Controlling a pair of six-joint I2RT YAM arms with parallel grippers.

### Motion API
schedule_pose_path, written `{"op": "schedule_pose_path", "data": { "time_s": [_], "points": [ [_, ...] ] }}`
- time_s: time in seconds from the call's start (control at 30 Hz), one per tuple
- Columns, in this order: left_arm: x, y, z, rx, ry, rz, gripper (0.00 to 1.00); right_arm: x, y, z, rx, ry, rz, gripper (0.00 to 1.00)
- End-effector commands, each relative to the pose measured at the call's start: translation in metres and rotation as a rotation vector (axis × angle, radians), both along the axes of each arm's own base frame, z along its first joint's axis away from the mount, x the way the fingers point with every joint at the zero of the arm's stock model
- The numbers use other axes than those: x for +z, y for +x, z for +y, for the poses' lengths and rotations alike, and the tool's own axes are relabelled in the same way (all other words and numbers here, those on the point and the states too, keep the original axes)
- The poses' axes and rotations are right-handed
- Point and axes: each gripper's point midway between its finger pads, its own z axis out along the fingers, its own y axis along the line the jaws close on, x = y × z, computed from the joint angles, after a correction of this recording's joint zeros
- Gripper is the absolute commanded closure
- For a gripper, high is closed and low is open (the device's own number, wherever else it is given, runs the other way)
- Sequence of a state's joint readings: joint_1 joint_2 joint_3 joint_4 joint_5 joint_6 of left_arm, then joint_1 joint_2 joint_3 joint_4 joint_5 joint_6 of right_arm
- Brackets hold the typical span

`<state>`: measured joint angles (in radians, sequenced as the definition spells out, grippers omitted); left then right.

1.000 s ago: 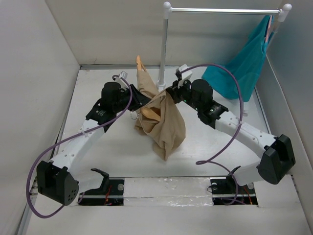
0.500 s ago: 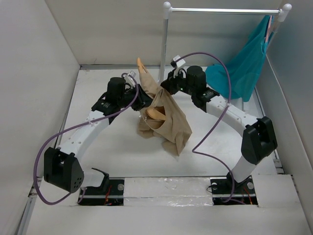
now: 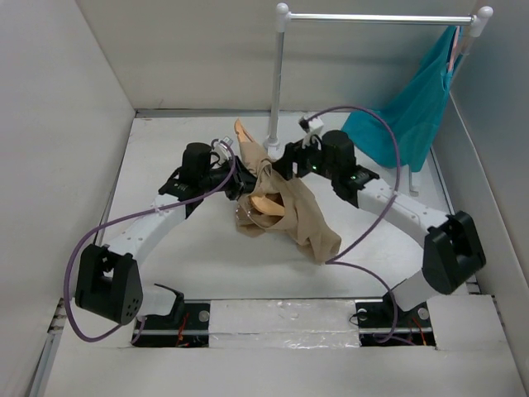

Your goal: Place the t-shirt on the hanger

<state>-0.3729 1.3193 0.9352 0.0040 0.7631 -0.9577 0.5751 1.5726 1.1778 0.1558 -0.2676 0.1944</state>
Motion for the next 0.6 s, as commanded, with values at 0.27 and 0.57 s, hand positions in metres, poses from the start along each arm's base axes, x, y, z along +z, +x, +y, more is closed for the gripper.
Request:
{"op": "schedule_pose_path", "data": {
  "time_s": [0.27, 0.57],
  "points": [
    [0.041, 0.003, -0.008, -0.036, -0.131, -0.071, 1.0, 0.072, -0.088, -0.091, -0.14, 0.06, -0.103, 0.14],
    [0.048, 0.009, -0.008, -0.02, -0.135, -0.091, 1.0, 0.035, -0.155, -0.096, -0.04, 0.025, -0.058, 1.0]
  ]
}}
